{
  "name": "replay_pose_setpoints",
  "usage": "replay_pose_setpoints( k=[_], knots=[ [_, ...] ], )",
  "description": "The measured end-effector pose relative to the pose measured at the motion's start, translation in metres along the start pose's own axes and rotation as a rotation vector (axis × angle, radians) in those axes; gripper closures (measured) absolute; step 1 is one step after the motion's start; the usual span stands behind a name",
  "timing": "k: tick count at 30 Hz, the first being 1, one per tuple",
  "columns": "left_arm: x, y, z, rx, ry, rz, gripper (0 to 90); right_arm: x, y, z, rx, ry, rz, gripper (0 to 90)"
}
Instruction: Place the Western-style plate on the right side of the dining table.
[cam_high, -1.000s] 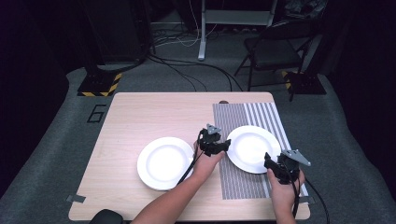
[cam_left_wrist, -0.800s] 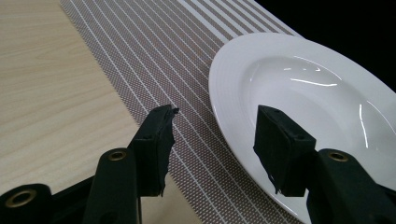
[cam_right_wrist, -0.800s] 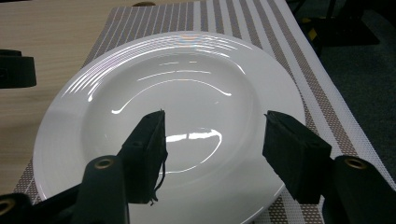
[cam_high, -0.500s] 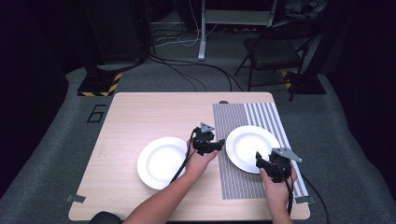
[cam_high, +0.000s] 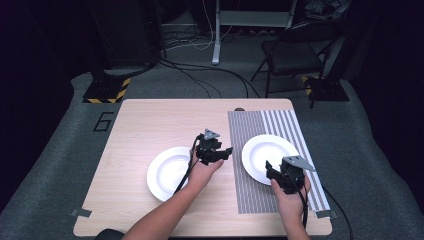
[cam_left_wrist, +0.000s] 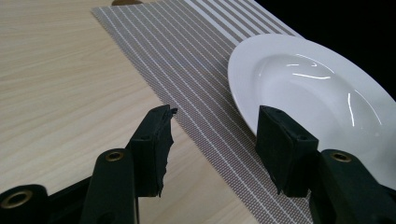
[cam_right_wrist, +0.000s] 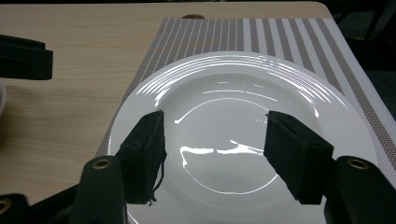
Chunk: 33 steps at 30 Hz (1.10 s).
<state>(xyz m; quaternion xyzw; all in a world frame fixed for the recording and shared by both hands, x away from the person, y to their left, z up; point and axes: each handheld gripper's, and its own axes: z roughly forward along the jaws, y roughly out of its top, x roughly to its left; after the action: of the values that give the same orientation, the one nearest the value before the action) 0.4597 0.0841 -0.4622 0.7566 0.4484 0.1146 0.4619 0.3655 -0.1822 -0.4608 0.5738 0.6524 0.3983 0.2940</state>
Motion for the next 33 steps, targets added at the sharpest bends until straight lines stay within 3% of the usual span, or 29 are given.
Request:
replay_pose_setpoints(
  k=[5,23,33],
  knots=[
    [0.013,-0.002,-0.014,-0.006,0.0,-0.021,45.5,0.007,0.003,-0.001,-0.009,0.026,-0.017,37.7],
    [0.053,-0.01,-0.06,-0.049,0.063,-0.071,45.2,0.036,0.013,0.005,-0.01,0.116,-0.067,37.6],
    [0.066,-0.018,-0.091,-0.074,0.093,-0.054,42.5,0.056,0.019,0.01,-0.01,0.194,-0.099,37.3]
  ],
)
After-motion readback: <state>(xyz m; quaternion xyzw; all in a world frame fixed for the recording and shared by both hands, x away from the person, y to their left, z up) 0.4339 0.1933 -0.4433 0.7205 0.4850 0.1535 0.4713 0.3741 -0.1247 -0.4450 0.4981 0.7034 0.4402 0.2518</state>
